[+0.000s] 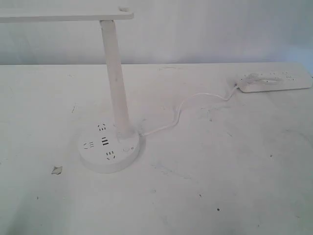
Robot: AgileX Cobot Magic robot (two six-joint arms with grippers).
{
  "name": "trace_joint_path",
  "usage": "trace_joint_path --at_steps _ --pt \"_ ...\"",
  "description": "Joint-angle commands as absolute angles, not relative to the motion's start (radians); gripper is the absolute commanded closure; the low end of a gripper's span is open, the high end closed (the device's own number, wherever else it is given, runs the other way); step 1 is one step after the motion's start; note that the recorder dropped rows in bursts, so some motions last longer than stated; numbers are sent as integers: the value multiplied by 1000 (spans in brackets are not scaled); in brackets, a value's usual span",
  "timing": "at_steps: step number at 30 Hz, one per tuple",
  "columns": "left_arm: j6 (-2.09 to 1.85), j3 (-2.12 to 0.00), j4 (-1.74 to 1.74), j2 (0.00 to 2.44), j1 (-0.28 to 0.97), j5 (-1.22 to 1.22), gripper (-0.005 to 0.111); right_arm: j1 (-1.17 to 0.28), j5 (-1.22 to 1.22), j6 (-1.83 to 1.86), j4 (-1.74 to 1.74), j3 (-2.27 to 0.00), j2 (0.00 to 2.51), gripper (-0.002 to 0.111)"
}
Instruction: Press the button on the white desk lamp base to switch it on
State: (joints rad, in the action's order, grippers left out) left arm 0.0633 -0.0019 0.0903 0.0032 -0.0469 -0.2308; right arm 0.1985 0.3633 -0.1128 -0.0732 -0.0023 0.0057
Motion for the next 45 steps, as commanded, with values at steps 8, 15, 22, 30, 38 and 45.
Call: trace_joint_path --at_steps 8,15,22,30,38,45 --pt "64 0 87 0 -48 -231 107 203 354 -109 -78 0 0 108" --pt "64 0 87 0 -48 -231 107 203 350 -109 -78 0 0 108" --pt "64 0 87 0 -48 -231 107 203 216 -26 -168 0 0 108" --pt "64 0 87 0 -48 -231 107 203 -22 -34 -215 0 0 108" --pt "64 0 87 0 -48 -231 107 203 -631 -343 -215 0 0 108" --pt "64 0 87 0 -48 -231 107 203 -1074 -363 -208 0 0 108"
